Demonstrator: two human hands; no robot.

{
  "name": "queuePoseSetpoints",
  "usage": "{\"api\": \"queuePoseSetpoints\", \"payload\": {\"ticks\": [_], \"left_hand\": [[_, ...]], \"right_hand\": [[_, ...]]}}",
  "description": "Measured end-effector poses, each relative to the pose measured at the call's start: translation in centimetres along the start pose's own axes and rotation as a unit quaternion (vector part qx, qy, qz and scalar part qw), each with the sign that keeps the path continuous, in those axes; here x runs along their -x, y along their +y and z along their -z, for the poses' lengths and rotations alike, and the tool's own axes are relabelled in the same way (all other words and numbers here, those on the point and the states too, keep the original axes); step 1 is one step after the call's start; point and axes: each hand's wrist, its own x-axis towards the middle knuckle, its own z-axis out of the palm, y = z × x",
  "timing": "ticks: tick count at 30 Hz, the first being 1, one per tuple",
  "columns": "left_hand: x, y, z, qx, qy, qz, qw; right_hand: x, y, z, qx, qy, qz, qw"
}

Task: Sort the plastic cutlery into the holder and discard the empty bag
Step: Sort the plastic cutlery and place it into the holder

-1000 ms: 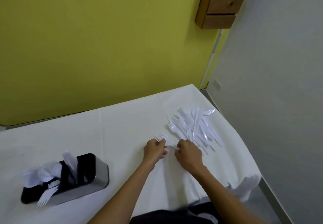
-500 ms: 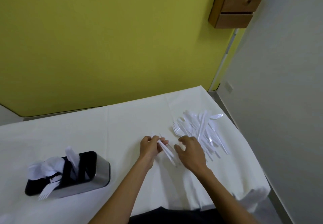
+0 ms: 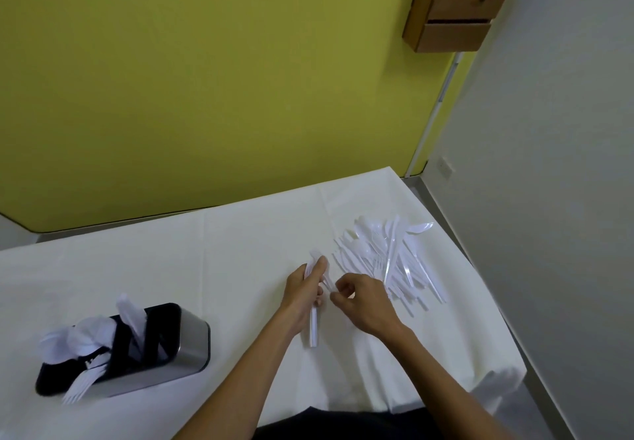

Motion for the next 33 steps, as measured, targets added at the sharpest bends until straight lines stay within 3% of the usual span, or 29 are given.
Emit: {"api": "queuePoseSetpoints", "payload": {"ticks": [2,6,11,14,17,20,26,33], "left_hand": [[0.0,-0.1,0.2,-0.035,-0.002,-0.027,0.999],[-0.4,-0.1,0.6,-0.038,0.061,-0.013,0.997],[-0.9,-0.7,1.0,0.004,0.091,0.005,0.996],[-0.7,-0.8,0.9,0.038,0.084,-0.003,0.996],[-0.7,-0.8,0.9,0.059,0.081,-0.004,0.995],[-0.4,-0.6,0.3,0.081,0.064,0.003,0.995],[-0.5,-0.5,-0.8,0.055,0.035,0.025,0.998],[-0.2,-0.4,-1.1,-0.041,-0.010,-0.020,0.999]], "right_hand": [[0.3,0.1,-0.2,-0.022,-0.020,0.017,0.999],[0.0,1.3,-0.7,0.036,0.063,-0.016,0.997],[0.2,1.5,-1.2,0.076,-0.014,0.007,0.997],[0.2,1.7,-0.6,0.042,0.069,0.009,0.997],[0.6,2.6,0.7,0.119,0.140,-0.037,0.982],[0.9,2.8,1.1,0.196,0.067,-0.097,0.974],[1.0,2.4,1.1,0.092,0.067,-0.114,0.987],[0.6,1.0,-0.2,0.004,0.035,-0.006,0.999]]}}
